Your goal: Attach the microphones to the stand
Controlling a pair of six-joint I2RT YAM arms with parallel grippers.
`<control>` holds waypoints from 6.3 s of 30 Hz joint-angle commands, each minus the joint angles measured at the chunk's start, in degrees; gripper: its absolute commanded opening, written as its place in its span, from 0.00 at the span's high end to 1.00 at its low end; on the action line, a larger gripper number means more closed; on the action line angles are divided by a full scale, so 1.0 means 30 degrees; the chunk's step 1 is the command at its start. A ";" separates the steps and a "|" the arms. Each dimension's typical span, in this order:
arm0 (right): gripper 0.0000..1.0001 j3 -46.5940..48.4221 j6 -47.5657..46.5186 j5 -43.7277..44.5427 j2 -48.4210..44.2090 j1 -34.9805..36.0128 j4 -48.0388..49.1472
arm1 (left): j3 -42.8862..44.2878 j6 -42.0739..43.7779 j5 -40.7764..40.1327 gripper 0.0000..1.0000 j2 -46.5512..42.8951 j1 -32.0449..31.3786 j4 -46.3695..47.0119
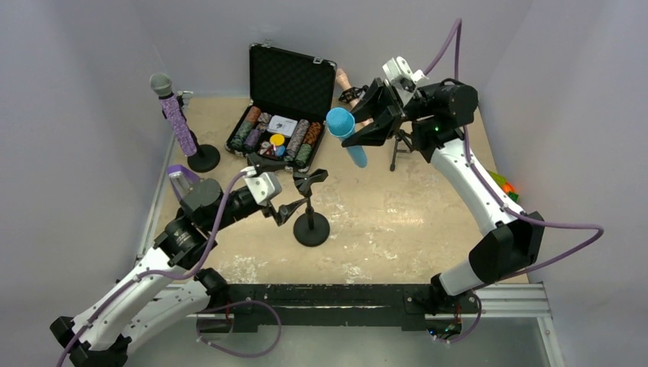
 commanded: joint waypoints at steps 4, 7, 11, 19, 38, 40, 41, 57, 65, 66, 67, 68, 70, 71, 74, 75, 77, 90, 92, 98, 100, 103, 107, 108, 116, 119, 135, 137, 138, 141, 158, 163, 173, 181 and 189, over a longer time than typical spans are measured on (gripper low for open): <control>1.00 -0.1540 -0.0007 0.0656 -0.0942 0.0738 0.0559 | 0.0782 -0.0966 0.2115 0.02 0.1920 0.0914 0.3040; 1.00 -0.1642 -0.0309 0.0720 -0.0697 0.0923 0.0280 | 0.0575 -0.1288 0.2154 0.07 0.2249 0.0970 0.3320; 1.00 -0.1705 -0.0456 0.0818 -0.0334 0.1085 0.0175 | 0.0229 -0.1377 0.1895 0.18 0.2312 0.1006 0.3470; 1.00 -0.1841 -0.1032 0.0849 0.0442 0.1549 -0.0284 | 0.0343 -0.1395 0.2495 0.54 0.3018 0.1080 0.2795; 1.00 -0.2654 0.0355 0.0551 0.1360 0.2308 0.2471 | -0.1873 -0.4178 0.2476 0.90 0.1045 0.1210 0.2370; 1.00 -0.2482 0.0030 0.0481 0.1121 0.2205 0.1759 | -0.1592 -0.4689 0.2273 0.67 0.0326 0.1186 0.1880; 1.00 -0.2520 -0.0324 0.0451 0.0889 0.2177 0.1242 | -0.1319 -0.4508 0.2224 0.60 -0.0037 0.1197 0.1309; 1.00 -0.3282 -1.2154 -0.0007 -0.2628 0.2056 -1.2949 | -0.4652 -0.1321 0.0195 0.09 -0.1971 0.1814 0.2470; 1.00 -0.4760 -1.3650 -0.0308 -0.3956 0.1991 -1.4339 | -0.6658 -0.1558 0.0499 0.09 0.3618 0.2479 1.2645; 1.00 -0.4881 -1.3727 -0.0343 -0.4107 0.1993 -1.4514 | -0.6914 -0.1572 0.0735 0.09 0.4017 0.2634 1.3769; 1.00 -0.5028 -1.3733 -0.0373 -0.4280 0.1961 -1.4668 | -0.6983 -0.1742 0.1080 0.09 0.4752 0.2843 1.4579; 1.00 -0.5160 -1.4320 -0.0381 -0.4445 0.1942 -1.4790 | -0.6911 -0.1972 0.1449 0.10 0.5128 0.3023 1.5029; 1.00 -0.5335 -1.4648 -0.0446 -0.4704 0.1868 -1.5081 | -0.6628 -0.2418 0.2150 0.13 0.6265 0.3250 1.5647; 1.00 -0.5425 -1.4827 -0.0500 -0.4794 0.1828 -1.5219 | -0.6551 -0.2606 0.2403 0.16 0.6597 0.3290 1.5792; 1.00 -0.5681 -1.5093 -0.0528 -0.5049 0.1721 -1.5429 | -0.6540 -0.3227 0.2917 0.55 0.6946 0.3321 1.5776; 1.00 -0.5769 -1.5146 -0.0525 -0.5123 0.1696 -1.5427 | -0.6676 -0.3469 0.2869 0.69 0.6873 0.3336 1.5808; 1.00 -0.5826 -1.5212 -0.0514 -0.5146 0.1653 -1.5490 | -0.7072 -0.3981 0.2410 0.77 0.6541 0.3295 1.5695; 1.00 -0.6062 -1.5005 0.2099 -0.5344 0.1123 -1.5645 | -0.4883 -0.6588 -1.7177 1.00 0.7493 -0.3675 1.5786; 1.00 -0.6477 -1.4302 0.2603 -0.5527 0.0672 -1.4793 | -0.3751 -0.6295 -2.0159 1.00 0.9187 -0.4774 1.6804; 1.00 -0.7724 -1.1739 0.2703 -0.6164 -0.0949 -1.2144 | -0.1958 -0.4592 -2.2273 0.98 1.3539 -0.5907 2.1493; 1.00 -0.7935 -1.1869 0.2718 -0.6398 -0.1114 -1.2156 | -0.2080 -0.5085 -2.1492 0.76 1.3958 -0.5907 2.1876; 1.00 -0.8082 -1.2002 0.2734 -0.6522 -0.1166 -1.2165 | -0.2869 -0.5930 -1.9873 0.42 1.3745 -0.5882 2.2057; 1.00 -0.8054 -1.1975 0.2670 -0.6328 -0.1196 -1.2158 | -0.4024 -0.6909 -1.8244 0.21 1.2596 -0.5878 2.1024; 1.00 -0.8054 -1.1965 0.2666 -0.6279 -0.1196 -1.2158 | -0.4475 -0.7130 -1.7779 0.19 1.2135 -0.5878 2.0870; 1.00 -0.8026 -1.2861 0.2562 -0.6483 -0.1335 -1.2997 | -0.8535 -0.8284 -0.9929 0.14 0.3056 -0.5691 1.3367; 1.00 -0.8108 -1.3170 0.1918 -0.6299 -0.1315 -1.3155 | -0.8524 -0.7777 -0.6103 0.09 -0.1648 -0.5321 0.8606; 1.00 -0.8538 -1.2352 1.0076 -0.8035 -0.1258 -1.3952 | 0.6226 -0.7966 -0.4404 0.01 0.3162 -0.3828 -0.1039; 1.00 -0.8570 -1.2837 0.8483 -0.8270 -0.1283 -1.4165 | 0.7895 -0.9558 -0.3619 0.01 0.4522 -0.2958 -0.1363; 1.00 -0.8620 -1.2659 0.7963 -0.8345 -0.1287 -1.3929 | 0.8620 -1.0307 -0.3342 0.01 0.5175 -0.2726 -0.1411; 1.00 -0.8664 -1.1715 0.7623 -0.8432 -0.1283 -1.3106 | 0.9817 -1.1848 -0.2908 0.01 0.6625 -0.2646 -0.0928; 1.00 -0.8814 -0.9479 0.6358 -0.8249 -0.1284 -1.1169 | 1.0437 -1.4874 -0.2633 0.15 1.0739 -0.2743 0.3855; 1.00 -0.8843 -0.9362 0.6156 -0.8155 -0.1285 -1.1135 | 1.0511 -1.4945 -0.2702 0.34 1.1097 -0.2743 0.4140; 0.39 -0.9691 -1.1094 0.6605 -0.8123 -0.1283 -1.2150 | 1.0725 -1.4374 -0.2190 0.89 1.0281 -0.2645 0.3883; 0.35 -0.9316 -1.4804 0.4996 -0.6784 -0.1258 -1.5010 | 1.2466 -1.2624 -0.2240 0.92 0.9841 -0.2324 0.1674; 0.71 -0.9131 -1.4708 0.4179 -0.6398 -0.1167 -1.4907 | 1.3545 -1.1947 -0.2076 0.90 1.0154 -0.2158 0.0994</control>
